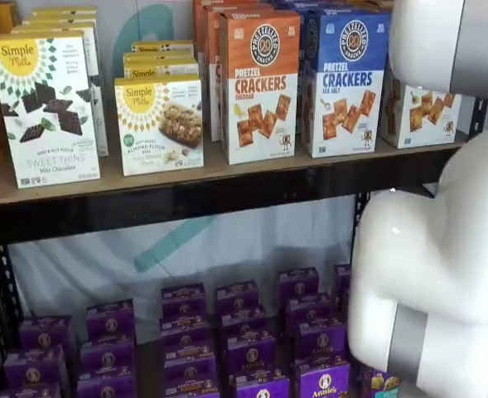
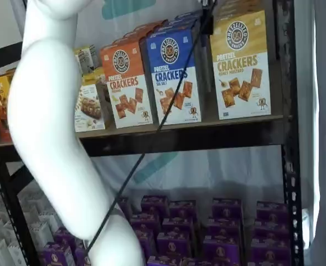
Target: Retrieve the yellow and white box located on the top shelf, the sixth one from the left
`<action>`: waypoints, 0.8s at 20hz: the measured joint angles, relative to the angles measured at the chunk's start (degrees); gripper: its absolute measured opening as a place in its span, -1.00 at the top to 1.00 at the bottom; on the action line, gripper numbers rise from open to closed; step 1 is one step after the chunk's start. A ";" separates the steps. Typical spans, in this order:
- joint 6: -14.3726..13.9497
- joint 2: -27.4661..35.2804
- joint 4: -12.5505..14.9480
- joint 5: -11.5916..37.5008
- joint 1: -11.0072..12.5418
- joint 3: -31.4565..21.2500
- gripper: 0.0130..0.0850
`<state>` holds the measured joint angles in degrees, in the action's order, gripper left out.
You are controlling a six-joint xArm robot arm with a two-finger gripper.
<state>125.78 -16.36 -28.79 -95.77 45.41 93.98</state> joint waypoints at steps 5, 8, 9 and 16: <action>0.16 4.15 1.20 0.29 -0.58 3.39 -1.00; 0.28 5.92 2.81 0.26 -1.21 5.18 -1.00; 0.32 6.38 3.21 0.44 -1.41 5.56 -1.00; 0.40 8.37 6.44 1.29 -3.01 6.66 -1.00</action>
<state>126.18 -8.00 -22.36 -94.48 42.40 100.65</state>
